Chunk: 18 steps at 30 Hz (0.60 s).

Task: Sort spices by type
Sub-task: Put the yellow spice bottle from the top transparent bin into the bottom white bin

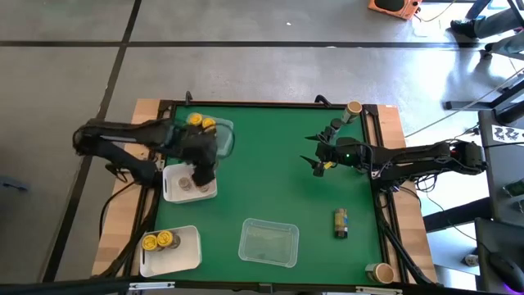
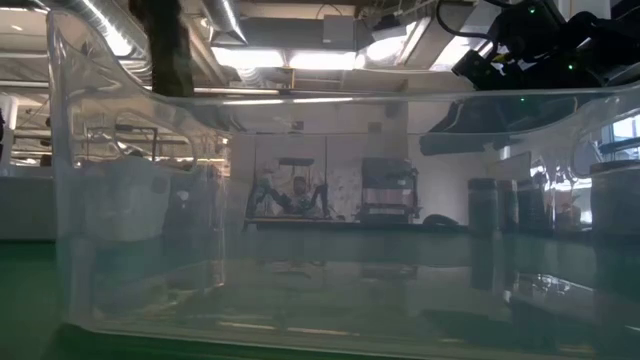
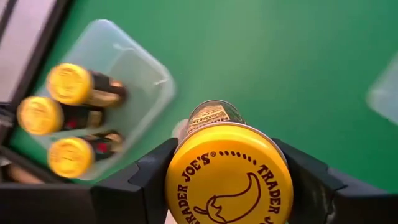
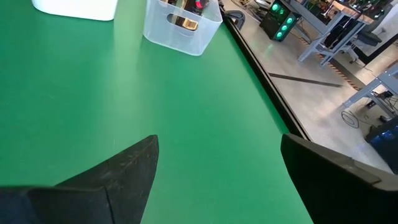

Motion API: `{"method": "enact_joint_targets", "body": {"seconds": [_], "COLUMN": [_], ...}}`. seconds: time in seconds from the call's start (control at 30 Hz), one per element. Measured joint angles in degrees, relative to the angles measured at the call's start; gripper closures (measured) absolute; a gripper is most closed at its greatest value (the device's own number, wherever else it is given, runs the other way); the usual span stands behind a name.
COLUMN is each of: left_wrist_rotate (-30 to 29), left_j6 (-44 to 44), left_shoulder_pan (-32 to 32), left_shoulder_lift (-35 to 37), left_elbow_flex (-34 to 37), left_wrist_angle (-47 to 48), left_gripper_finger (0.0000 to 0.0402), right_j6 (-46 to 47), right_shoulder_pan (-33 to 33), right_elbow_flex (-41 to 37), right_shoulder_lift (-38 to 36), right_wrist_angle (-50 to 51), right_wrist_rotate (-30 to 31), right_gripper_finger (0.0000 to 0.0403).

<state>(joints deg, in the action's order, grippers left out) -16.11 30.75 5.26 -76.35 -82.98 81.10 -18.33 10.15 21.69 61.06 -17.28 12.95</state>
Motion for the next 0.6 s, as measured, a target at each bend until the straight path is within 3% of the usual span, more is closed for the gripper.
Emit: {"method": "enact_joint_targets", "body": {"seconds": [0.23,0.6], "left_wrist_rotate": [0.1,0.8], "left_j6": [14.9,35.2], "left_shoulder_pan": [15.5,37.8], "left_shoulder_lift": [3.6,0.9], "left_elbow_flex": [0.0,0.0], "left_wrist_angle": [1.0,0.8], "left_gripper_finger": [0.0175,0.0176], "right_j6": [0.0,0.0], "right_shoulder_pan": [0.0,0.0], "right_elbow_flex": [0.0,0.0], "right_shoulder_lift": [0.0,0.0], "right_wrist_angle": [0.7,0.9], "right_wrist_rotate": [0.0,0.0], "right_gripper_finger": [0.0065,0.0065]}}
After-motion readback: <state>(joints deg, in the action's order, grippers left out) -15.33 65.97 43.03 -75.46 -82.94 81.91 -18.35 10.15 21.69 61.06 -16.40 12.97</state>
